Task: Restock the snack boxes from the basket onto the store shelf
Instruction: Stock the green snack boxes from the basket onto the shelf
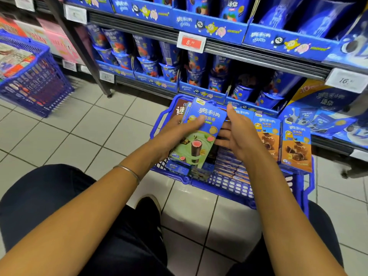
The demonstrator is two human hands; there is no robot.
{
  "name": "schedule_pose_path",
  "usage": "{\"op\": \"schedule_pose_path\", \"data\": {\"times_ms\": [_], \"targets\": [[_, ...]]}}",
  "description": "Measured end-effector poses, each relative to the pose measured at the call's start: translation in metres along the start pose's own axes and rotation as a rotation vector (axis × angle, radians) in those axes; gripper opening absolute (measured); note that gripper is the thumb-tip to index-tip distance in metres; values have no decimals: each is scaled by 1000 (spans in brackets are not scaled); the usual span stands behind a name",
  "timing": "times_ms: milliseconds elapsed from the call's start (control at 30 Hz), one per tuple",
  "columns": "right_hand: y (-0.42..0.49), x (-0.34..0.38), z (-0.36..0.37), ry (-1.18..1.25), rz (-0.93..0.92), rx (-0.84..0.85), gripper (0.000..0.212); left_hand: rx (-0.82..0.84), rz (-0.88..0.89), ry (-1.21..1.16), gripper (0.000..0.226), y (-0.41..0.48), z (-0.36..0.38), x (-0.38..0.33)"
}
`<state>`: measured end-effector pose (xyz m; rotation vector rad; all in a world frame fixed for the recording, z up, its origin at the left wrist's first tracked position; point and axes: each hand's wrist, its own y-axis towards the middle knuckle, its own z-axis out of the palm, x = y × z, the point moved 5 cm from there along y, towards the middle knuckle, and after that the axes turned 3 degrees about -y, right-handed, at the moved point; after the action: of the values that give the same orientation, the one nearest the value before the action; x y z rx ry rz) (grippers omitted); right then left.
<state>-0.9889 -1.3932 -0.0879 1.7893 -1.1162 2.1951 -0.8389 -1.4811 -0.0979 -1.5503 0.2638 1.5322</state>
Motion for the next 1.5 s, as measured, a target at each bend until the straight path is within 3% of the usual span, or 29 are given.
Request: {"op": "schedule_pose_path", "data": {"times_ms": [167, 300, 367, 433, 567, 733, 800, 900, 967, 1000, 1133, 1500], "targets": [[1, 0, -6, 13, -116, -157, 42, -148, 25, -78, 42, 3, -12, -2], [-8, -23, 14, -54, -99, 44, 43, -128, 23, -223, 46, 3, -9, -8], [-12, -32, 34, 32, -81, 134, 44, -108, 9, -312, 45, 3, -2, -8], [-14, -34, 46, 151, -79, 128, 43, -126, 5, -343, 46, 3, 2, -5], [-10, -33, 38, 165, -70, 64, 45, -116, -4, -297, 41, 1, 7, -4], [-5, -41, 28, 322, -29, 191, 63, -206, 64, -224, 38, -1, 5, -7], [-3, -61, 21, 137, 17, 109, 51, -217, 67, -249, 39, -2, 1, -12], [5, -108, 5, -557, 86, 81, 32, -212, 80, -315, 34, -2, -2, -21], [11, -137, -3, -1055, 84, 182, 35, -178, 82, -377, 23, -4, -2, -27], [13, -146, -6, -1181, 110, 215, 45, -154, 85, -407, 17, -4, -2, -30], [26, -158, -6, -1147, 171, 221, 70, -96, 71, -452, 15, -7, 2, -32], [46, -177, -15, -1421, 185, 186, 54, -80, 7, -384, 29, -12, 7, -24]]}}
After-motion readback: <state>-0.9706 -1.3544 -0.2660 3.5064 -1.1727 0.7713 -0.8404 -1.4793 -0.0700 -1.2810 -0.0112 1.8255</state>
